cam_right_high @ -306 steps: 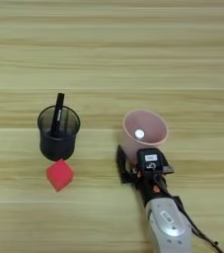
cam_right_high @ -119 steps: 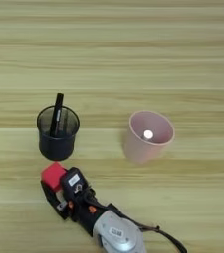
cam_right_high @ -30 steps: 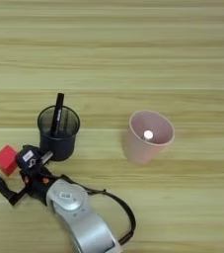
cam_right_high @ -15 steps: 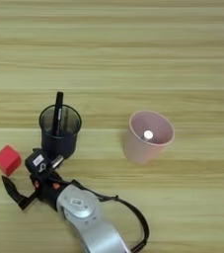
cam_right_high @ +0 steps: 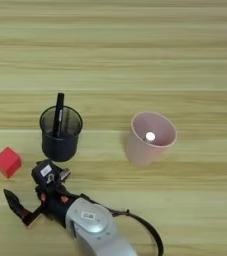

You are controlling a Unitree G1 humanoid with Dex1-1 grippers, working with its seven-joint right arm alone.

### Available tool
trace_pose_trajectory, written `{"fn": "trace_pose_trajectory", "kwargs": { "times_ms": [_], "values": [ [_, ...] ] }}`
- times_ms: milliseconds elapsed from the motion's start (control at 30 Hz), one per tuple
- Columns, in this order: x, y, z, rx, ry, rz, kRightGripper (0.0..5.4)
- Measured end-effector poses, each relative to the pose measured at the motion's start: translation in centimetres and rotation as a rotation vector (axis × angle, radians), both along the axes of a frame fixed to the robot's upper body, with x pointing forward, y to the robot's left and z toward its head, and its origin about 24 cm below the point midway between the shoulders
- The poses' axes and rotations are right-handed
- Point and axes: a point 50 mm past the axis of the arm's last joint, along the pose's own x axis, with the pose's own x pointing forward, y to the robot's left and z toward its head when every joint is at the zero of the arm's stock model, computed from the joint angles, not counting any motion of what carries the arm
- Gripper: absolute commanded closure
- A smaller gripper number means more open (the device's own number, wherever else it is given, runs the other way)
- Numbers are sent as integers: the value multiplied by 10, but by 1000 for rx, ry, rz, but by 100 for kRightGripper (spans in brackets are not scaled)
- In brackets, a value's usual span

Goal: Move the objects on the table

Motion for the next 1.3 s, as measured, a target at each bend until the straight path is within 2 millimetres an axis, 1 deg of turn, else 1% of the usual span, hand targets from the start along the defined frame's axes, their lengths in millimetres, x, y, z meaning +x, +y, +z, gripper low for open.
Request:
{"fn": "trace_pose_trajectory", "kwargs": {
  "times_ms": [133,300,667,1100,1300],
  "values": [
    [-6,-9,1,-23,-1,-20,5],
    [-6,-20,1,-60,-13,-56,5],
    [-7,-31,2,-131,-60,-93,5],
    [-7,-45,2,-158,-71,-169,5],
    [-9,-46,-1,-159,-67,-206,5]
  ]
}}
